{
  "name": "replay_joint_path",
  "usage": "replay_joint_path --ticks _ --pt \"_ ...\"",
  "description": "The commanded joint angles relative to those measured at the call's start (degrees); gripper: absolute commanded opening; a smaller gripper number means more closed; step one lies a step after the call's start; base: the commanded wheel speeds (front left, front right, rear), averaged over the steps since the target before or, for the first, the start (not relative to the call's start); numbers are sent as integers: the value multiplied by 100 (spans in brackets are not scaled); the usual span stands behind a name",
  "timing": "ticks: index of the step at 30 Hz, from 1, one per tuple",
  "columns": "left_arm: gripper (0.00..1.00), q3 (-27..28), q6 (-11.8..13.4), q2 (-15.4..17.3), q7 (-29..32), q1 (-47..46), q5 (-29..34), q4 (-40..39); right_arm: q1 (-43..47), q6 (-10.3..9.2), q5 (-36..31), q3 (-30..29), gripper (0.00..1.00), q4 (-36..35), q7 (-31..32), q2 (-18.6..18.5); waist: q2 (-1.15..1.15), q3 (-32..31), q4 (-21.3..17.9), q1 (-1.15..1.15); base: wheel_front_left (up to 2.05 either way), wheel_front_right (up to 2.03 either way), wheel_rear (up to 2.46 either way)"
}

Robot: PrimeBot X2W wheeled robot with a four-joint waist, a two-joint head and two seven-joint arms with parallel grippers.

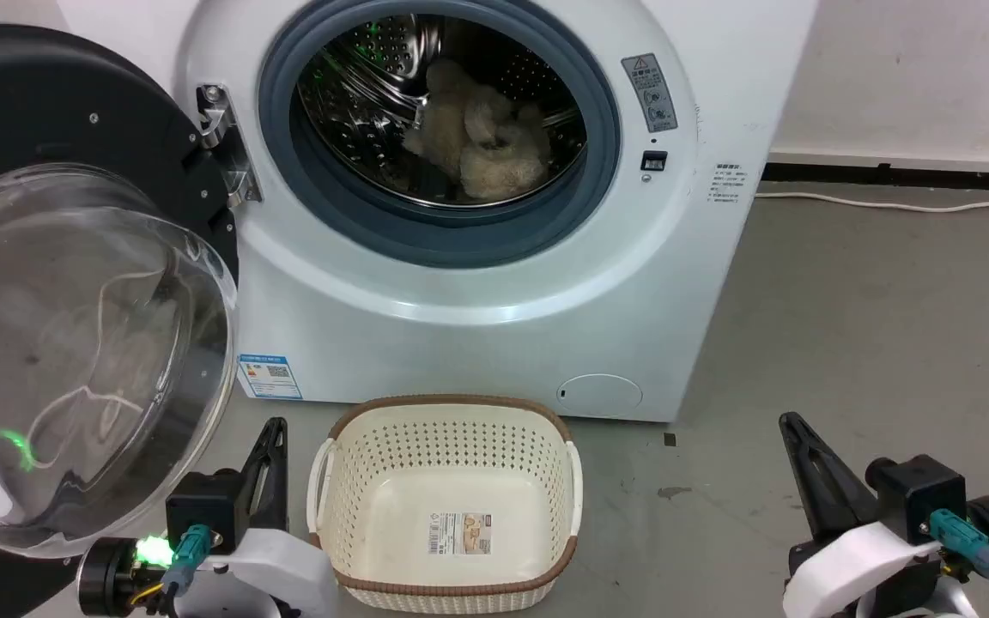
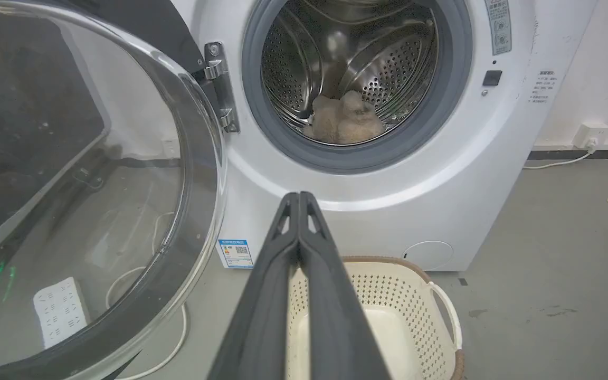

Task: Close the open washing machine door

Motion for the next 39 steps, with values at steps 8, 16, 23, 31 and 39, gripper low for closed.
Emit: replay_joint_path --ticks 8,16,23,31,39 --pt "0 5 15 -1 2 76 15 -23 99 5 -36 -2 0 -29 3 25 0 0 0 0 0 0 0" --pt "0 5 15 -1 2 76 15 -23 99 5 -36 -2 0 -29 3 25 0 0 0 0 0 0 0" --pt "0 5 15 -1 2 76 15 -23 99 5 -36 -2 0 -29 3 25 0 0 0 0 0 0 0" --pt "100 -1 -2 0 -1 0 0 4 -4 0 5 2 100 3 -1 -1 0 0 0 0 0 0 0" --pt "100 -40 -22 0 -81 -4 -5 44 35 0 92 -17 100 17 -81 0 0 3 7 0 0 0 0"
